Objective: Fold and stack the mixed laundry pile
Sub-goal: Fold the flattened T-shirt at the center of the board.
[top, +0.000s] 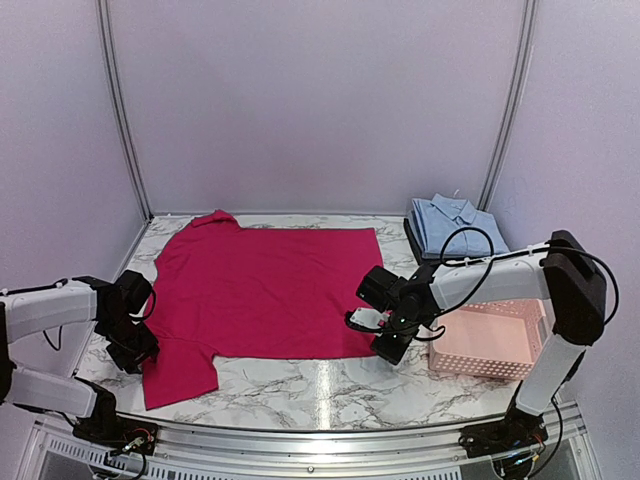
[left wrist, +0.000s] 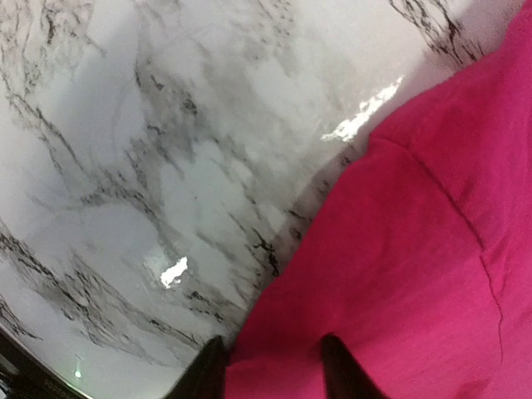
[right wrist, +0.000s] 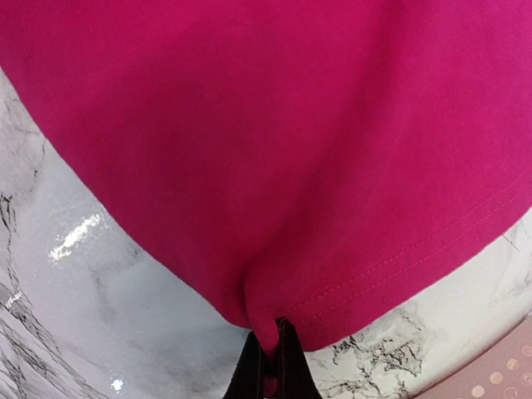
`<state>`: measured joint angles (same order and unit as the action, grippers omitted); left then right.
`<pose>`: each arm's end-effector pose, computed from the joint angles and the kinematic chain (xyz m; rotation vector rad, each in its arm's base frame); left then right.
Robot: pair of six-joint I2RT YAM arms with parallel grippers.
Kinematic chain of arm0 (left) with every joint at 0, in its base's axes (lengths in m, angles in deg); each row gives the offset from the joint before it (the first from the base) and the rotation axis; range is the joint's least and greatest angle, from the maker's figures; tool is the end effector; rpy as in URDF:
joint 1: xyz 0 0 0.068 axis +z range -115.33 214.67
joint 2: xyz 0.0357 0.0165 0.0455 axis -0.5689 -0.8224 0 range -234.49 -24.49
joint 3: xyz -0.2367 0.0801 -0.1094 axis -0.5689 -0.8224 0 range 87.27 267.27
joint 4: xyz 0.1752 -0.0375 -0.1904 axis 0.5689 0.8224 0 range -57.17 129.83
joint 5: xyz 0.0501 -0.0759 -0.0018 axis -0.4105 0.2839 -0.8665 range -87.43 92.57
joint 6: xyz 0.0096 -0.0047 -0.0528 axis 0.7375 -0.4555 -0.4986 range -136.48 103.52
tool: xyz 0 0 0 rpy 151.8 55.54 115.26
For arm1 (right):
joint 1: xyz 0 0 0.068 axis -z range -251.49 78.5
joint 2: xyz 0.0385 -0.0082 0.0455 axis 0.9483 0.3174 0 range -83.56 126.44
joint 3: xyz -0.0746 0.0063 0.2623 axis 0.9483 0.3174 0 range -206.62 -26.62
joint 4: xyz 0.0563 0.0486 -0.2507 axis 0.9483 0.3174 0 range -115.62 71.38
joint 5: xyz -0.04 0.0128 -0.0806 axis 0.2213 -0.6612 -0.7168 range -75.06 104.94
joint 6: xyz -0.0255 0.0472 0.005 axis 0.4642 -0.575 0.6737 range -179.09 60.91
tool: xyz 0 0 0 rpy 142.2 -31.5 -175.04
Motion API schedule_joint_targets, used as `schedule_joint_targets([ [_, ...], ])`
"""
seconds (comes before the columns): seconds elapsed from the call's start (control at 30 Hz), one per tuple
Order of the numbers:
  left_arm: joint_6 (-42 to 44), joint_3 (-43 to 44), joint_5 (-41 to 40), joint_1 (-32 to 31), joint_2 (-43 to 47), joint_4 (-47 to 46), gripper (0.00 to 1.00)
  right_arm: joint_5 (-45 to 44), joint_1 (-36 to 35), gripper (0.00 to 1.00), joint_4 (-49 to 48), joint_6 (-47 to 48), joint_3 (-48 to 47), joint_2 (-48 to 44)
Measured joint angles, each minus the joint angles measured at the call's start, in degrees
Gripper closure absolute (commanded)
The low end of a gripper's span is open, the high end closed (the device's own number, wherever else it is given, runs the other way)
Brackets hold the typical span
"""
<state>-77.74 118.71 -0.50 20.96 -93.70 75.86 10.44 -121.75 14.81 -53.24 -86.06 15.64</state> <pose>0.1698 -0.0395 0.1496 -1.2072 2.7249 -0.0827 0.1987 0.2348 0.1556 -1.3800 2.6112 -0.0116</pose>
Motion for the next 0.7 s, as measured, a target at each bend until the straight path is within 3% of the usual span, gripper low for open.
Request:
schedule_joint_targets([
  [0.1, 0.20, -0.24, 0.24, 1.01, 0.44, -0.42, 0.99, 0.81, -0.02, 1.00, 0.24, -0.04, -0.20, -0.02],
  [0.3, -0.57, -0.98, 0.92, 1.99, 7.37, 1.14, 1.00, 3.19, -1.44, 1.00, 1.42, -1.14, -0.31, -0.61],
  [0.5, -1.53, 5.22, -1.01, 2.05, 15.10, 9.09, 1.00, 6.12, -4.46, 1.00, 3.48, -3.61, -0.31, -3.37],
  [0.7, -1.40, 12.07, -2.45, 2.14, 14.69, 13.29, 1.00, 8.55, -3.72, 1.00, 5.68, -6.29, -1.51, -6.54],
])
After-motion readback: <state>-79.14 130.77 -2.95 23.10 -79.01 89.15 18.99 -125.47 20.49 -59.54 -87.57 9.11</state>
